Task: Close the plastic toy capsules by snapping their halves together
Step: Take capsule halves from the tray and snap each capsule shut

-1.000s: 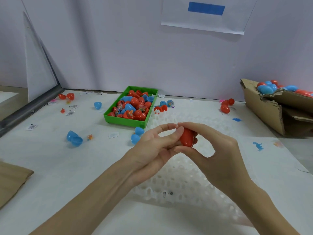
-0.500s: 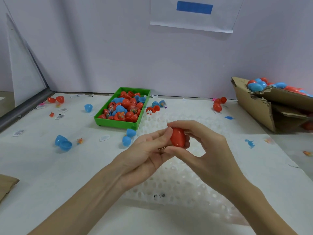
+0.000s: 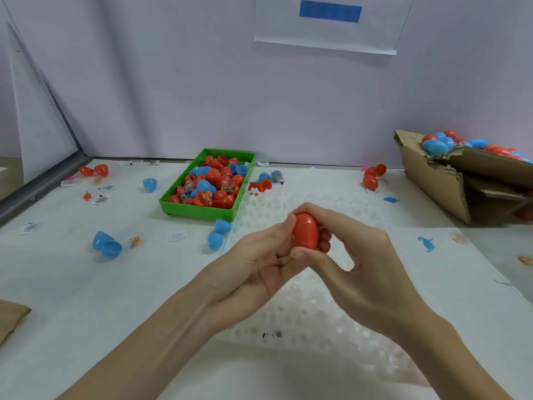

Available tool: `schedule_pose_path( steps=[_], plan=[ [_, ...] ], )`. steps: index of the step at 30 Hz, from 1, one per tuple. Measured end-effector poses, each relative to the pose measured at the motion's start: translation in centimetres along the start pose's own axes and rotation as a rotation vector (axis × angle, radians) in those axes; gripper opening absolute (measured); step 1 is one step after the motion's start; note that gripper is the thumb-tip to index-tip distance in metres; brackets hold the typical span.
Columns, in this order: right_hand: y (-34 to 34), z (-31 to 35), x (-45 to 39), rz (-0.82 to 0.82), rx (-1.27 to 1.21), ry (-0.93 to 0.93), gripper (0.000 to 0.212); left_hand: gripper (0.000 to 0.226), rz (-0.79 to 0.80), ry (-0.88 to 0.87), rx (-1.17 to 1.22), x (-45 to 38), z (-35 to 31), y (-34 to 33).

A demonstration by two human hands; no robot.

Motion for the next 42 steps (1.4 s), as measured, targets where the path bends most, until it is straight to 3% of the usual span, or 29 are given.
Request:
schedule_pose_path(
  steps=[4, 8, 12, 17, 20, 28, 33, 38, 42],
  plan=[
    [0.5, -1.1, 0.0, -0.004, 0.203, -0.053, 0.04, 0.059, -0.304, -0.169, -0.417, 0.3, -1.9, 1.8],
    [-0.1, -1.2, 0.2, 0.007, 0.33, 0.002, 0.039, 0.053, -0.368, -0.222, -0.671, 0.7, -1.5, 1.1],
    [-0.2, -1.3, 0.3, -0.04, 0.302, 0.024, 0.048, 0.036, -0.285, -0.242, -0.576, 0.3, -1.3, 1.2],
    [0.0, -0.4, 0.0, -0.081, 0.188, 0.036, 0.052, 0.048, 0.0, -0.094, -0.308, -0.1, -0.7, 0.2],
    [-0.6, -0.2, 0.2, -0.112, 0.011, 0.014, 0.046, 0.049, 0.066, -0.086, -0.237, -0.1, -0.6, -0.3],
    [-0.7, -0.4, 0.3, -0.056, 0.053, 0.026, 0.025, 0.047, 0.071, -0.068, -0.155, -0.6, 0.4, -0.4],
    [-1.5, -1.5, 0.5, 0.005, 0.071, -0.017, 0.028, 0.043, 0.075, -0.001, -0.045, -1.0, 1.0, -0.2],
    [-2.0, -2.1, 0.7, 0.025, 0.006, -0.082, 0.048, 0.046, -0.006, -0.04, -0.144, -1.1, 0.5, 0.6],
    [-1.5, -2.0, 0.4, -0.015, -0.002, -0.063, 0.031, 0.049, -0.129, -0.109, -0.291, -0.7, -1.1, 1.8]
  ],
)
Point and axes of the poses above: each hand's wrist, its own x-axis away from the middle knuckle, its own y-axis out of the back of the hand, z = x × y, the point moved 8 cm from there along -x, towards the middle knuckle, and after that the axes turned 5 degrees about y, right-handed, at the moved point
